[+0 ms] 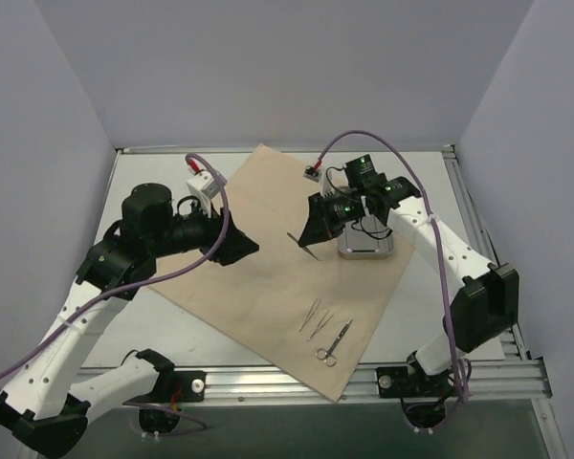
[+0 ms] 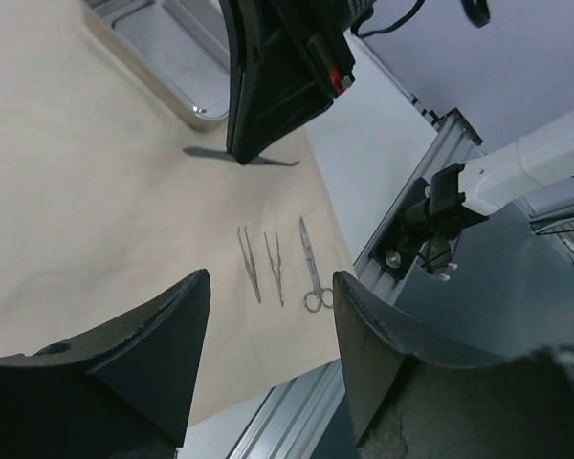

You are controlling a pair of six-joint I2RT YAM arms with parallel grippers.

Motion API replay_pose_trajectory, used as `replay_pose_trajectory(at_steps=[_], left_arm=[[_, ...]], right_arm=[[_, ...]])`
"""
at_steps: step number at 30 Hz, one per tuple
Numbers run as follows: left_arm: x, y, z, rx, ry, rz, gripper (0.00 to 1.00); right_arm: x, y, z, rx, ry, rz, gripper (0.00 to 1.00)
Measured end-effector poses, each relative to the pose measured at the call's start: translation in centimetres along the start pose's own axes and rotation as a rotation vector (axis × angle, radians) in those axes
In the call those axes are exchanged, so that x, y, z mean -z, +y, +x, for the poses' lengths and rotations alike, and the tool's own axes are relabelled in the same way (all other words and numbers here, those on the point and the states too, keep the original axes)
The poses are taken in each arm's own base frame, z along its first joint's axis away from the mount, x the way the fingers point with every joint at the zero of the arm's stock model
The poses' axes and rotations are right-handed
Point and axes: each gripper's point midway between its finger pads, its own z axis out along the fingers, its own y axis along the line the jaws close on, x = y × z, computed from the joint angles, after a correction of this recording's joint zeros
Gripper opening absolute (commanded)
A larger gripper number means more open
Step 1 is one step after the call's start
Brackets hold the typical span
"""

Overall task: Open and lay out the surgical kit
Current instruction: Place the medical item in the surgical kit.

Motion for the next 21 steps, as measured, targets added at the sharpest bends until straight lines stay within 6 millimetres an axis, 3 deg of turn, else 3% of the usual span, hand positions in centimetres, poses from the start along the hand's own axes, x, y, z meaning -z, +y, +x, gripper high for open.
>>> replay_pose_trajectory(at_steps=[8, 15, 21], left_arm=[[3.9, -4.0, -1.5, -0.013, -0.066, 0.094, 0.68], [4.7, -6.0, 0.9, 0.045, 0.034, 0.204, 0.68], [4.8, -7.0, 2.8, 0.091, 0.120, 0.291, 0.67]], right_arm=[[1.3, 8.9, 2.6, 0.079, 0.044, -0.273, 0.00], [1.9, 15.0, 5.7, 0.114, 0.141, -0.418, 0.00], [2.7, 18.5, 7.3, 0.113, 0.191, -0.493, 0.00]])
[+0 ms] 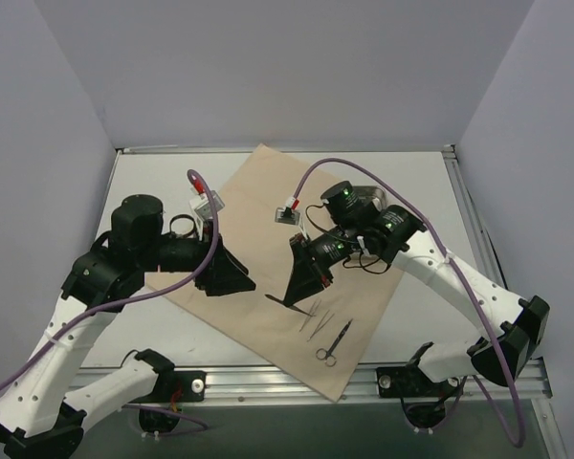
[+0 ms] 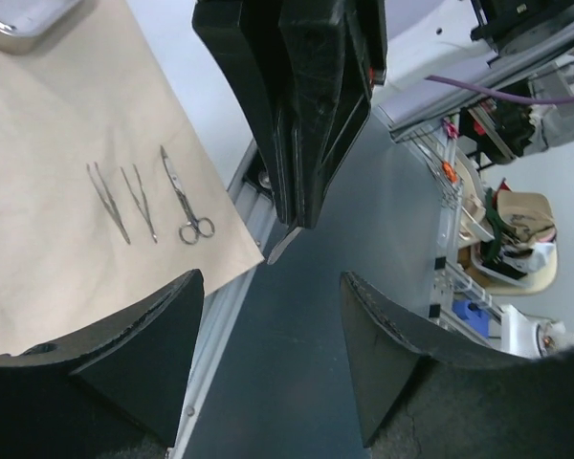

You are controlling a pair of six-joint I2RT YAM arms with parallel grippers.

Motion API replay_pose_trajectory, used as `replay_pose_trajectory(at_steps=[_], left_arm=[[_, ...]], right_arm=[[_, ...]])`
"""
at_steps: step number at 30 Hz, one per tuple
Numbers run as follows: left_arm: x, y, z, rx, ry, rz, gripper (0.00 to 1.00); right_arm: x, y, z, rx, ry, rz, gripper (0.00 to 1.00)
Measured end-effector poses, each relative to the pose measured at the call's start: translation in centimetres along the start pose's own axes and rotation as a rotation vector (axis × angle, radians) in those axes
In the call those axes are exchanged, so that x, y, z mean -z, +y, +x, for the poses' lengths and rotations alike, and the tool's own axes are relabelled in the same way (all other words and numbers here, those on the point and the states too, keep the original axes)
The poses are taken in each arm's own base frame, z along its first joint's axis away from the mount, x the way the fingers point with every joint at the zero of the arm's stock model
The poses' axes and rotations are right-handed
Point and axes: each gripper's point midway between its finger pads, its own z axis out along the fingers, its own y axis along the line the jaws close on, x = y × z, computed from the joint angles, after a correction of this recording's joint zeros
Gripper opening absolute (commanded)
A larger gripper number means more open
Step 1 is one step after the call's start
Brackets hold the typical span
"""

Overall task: Open and lay out the surgical kit
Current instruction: Place the medical item in the surgical kit.

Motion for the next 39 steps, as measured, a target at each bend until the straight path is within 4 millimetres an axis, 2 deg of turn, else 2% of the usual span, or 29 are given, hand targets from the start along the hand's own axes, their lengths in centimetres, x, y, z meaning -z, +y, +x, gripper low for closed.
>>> replay_pose_trajectory(at_steps=[8, 15, 19, 28, 31, 37, 39], left_arm=[[-1.3, -0.4, 3.2, 0.092, 0.115, 0.095, 0.62], [-3.7, -2.6, 5.5, 0.119, 0.224, 0.199, 0.55], [-4.2, -2.8, 5.3, 0.128, 0.217, 0.212, 0.52], [-4.3, -3.0, 5.1, 0.137, 0.210, 0.219, 0.36], [-4.3, -3.0, 5.1, 0.139, 0.215, 0.222, 0.30], [-4.3, -2.7, 5.7, 0.149, 0.230, 0.221, 0.27], [-4.2, -2.6, 6.0, 0.157, 0.237, 0.219, 0.23]], right_arm=[[-0.4, 1.4, 0.4, -0.033, 0.017, -0.026, 0.00], [-1.1, 2.3, 0.8, -0.036, 0.041, -0.047, 0.00], [-1.3, 2.4, 0.9, -0.035, 0.048, -0.051, 0.00], [-1.3, 2.4, 0.9, -0.033, 0.048, -0.052, 0.00], [-1.4, 2.4, 0.9, -0.031, 0.046, -0.052, 0.00], [-1.4, 2.3, 0.8, -0.027, 0.042, -0.045, 0.00], [-1.4, 2.2, 0.7, -0.024, 0.039, -0.039, 0.00]])
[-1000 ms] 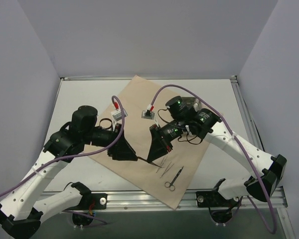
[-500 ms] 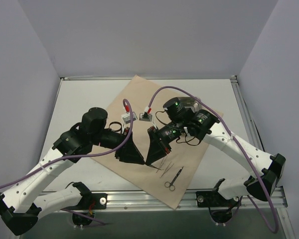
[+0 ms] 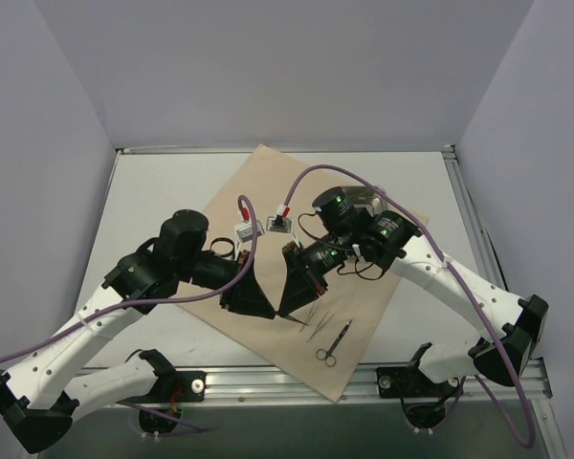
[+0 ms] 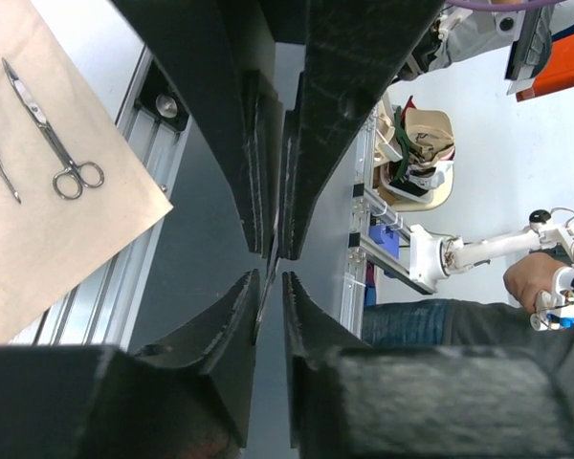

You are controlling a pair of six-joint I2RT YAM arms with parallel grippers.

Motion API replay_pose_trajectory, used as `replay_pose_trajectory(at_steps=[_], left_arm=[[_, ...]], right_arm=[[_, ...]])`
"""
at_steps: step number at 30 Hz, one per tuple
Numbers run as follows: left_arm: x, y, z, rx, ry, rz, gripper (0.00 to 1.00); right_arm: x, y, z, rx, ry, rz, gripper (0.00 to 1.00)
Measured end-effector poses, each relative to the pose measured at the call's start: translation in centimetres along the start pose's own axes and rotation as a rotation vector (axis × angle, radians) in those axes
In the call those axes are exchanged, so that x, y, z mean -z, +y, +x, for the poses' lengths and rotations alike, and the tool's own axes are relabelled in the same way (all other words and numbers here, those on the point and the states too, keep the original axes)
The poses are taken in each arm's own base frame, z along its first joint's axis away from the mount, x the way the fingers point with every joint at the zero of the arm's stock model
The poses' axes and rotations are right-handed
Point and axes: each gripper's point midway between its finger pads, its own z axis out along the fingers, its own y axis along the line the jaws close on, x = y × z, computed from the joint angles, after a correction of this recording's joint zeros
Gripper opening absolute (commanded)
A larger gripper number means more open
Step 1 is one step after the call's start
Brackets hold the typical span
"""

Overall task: Open and lay out the surgical kit
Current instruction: Place the medical item in the surgical kit.

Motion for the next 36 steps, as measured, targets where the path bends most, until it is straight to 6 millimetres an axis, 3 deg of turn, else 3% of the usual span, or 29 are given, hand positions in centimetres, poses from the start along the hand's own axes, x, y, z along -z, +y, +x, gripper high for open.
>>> replay_pose_trajectory(at_steps=[2, 4, 7, 8, 10, 13, 18, 21, 28, 36], left_arm=[[0.1, 0.1, 0.3, 0.006, 0.003, -0.002, 0.04], [0.2, 0.0, 0.4, -0.001, 0.005, 0.003, 0.02], [0.3, 0.2, 0.4, -0.021, -0.006, -0.014, 0.02], [0.4, 0.4, 0.4, -0.024, -0.011, -0.031, 0.02], [0.6, 1.4, 0.5, -0.032, -0.031, -0.094, 0.02], [1.5, 3.0, -0.1, -0.065, -0.097, -0.220, 0.02], [4.1, 4.8, -2.5, -0.160, -0.276, -0.419, 0.02], [5.6, 5.7, -4.4, -0.218, -0.379, -0.523, 0.02], [8.1, 8.3, -9.6, -0.353, -0.553, -0.740, 0.02], [8.3, 11.9, -13.6, -0.430, -0.599, -0.911, 0.02]], right_arm=[[0.0, 0.0, -0.1, 0.002, -0.002, 0.000, 0.00], [0.0, -0.1, -0.2, 0.006, -0.005, 0.003, 0.03], [-0.1, -0.4, -0.3, 0.006, -0.012, 0.024, 0.34], [0.0, -0.8, -0.4, -0.001, -0.019, 0.050, 0.39], [0.2, -2.1, -0.8, -0.019, -0.039, 0.120, 0.48], [1.3, -4.5, -1.5, -0.084, -0.089, 0.249, 0.52], [5.6, -9.9, -3.5, -0.305, -0.271, 0.508, 0.63], [7.6, -11.9, -4.4, -0.463, -0.387, 0.611, 0.73], [8.1, -12.3, -7.3, -0.710, -0.598, 0.616, 0.72], [8.3, -12.3, -10.9, -0.846, -0.755, 0.551, 0.69]])
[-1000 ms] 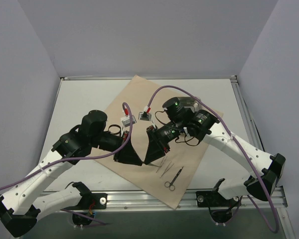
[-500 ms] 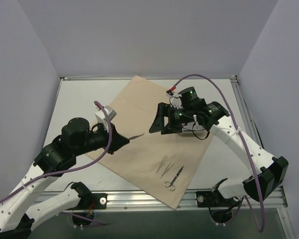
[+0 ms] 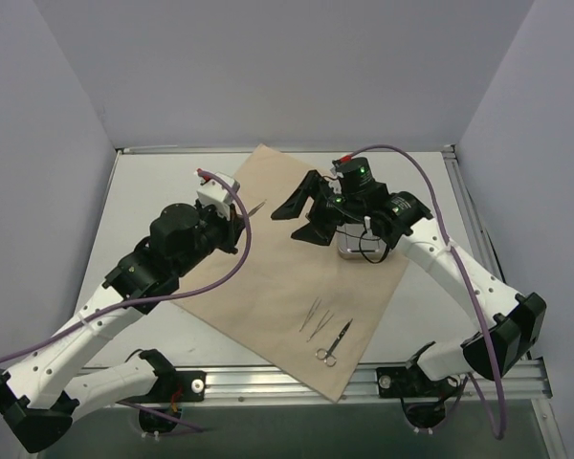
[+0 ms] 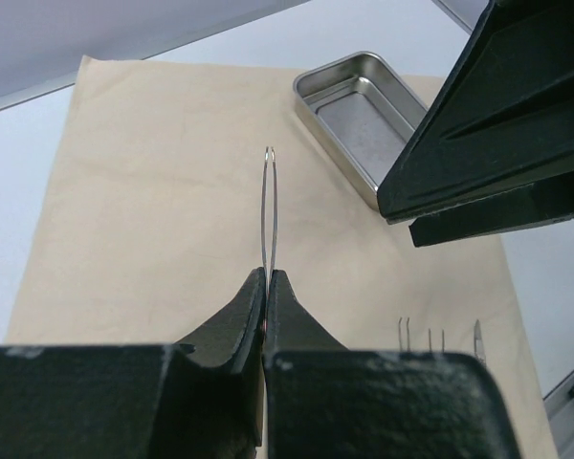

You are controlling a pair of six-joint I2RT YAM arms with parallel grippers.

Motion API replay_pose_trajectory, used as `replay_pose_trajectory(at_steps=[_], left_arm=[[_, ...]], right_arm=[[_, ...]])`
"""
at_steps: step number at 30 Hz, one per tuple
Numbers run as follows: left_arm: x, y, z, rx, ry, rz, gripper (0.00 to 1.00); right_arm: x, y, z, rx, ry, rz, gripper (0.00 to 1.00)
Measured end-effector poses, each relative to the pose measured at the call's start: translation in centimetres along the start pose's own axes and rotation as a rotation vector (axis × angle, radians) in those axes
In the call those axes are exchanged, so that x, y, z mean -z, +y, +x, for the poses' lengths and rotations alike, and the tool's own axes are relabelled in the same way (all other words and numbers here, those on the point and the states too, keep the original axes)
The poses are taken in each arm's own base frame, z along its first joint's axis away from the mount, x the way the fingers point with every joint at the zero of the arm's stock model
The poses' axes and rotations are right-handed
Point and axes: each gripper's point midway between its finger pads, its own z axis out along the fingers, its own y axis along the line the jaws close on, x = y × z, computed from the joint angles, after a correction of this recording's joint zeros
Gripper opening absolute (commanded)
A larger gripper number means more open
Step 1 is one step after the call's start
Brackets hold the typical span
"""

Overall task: Open and lay out the surgical kit
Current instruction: Place the medical item in the surgical kit.

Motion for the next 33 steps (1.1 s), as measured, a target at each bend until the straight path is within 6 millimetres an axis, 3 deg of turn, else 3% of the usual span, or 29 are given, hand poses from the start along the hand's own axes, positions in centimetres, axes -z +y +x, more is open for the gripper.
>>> replay_pose_trajectory(at_steps=[6, 17, 26, 31, 32, 33], left_arm=[[-1.3, 0.2, -0.3, -0.022, -0.017, -0.017, 0.02], [-1.4, -0.1, -0.8, -0.017, -0.034, -0.002, 0.02], [-1.8, -0.4, -0.3, -0.016, -0.017, 0.014, 0.02], [-2.0, -0.9, -0.1, -0.009, -0.009, 0.040, 0.02], [-2.0, -1.1, -0.1, -0.005, -0.009, 0.046, 0.02], [-2.0, -1.1, -0.1, -0.002, -0.009, 0.049, 0.02]], right_arm=[[-1.4, 0.2, -1.1, -0.059, -0.031, 0.007, 0.67], [-3.9, 1.3, -3.0, -0.122, -0.077, -0.039, 0.60], [-4.2, 1.8, -3.8, -0.134, -0.095, -0.062, 0.58], [-5.2, 2.3, -4.7, -0.138, -0.102, -0.071, 0.45], [-5.5, 2.3, -4.8, -0.141, -0.101, -0.069, 0.41], [-5.8, 2.4, -4.9, -0.142, -0.100, -0.069, 0.31]])
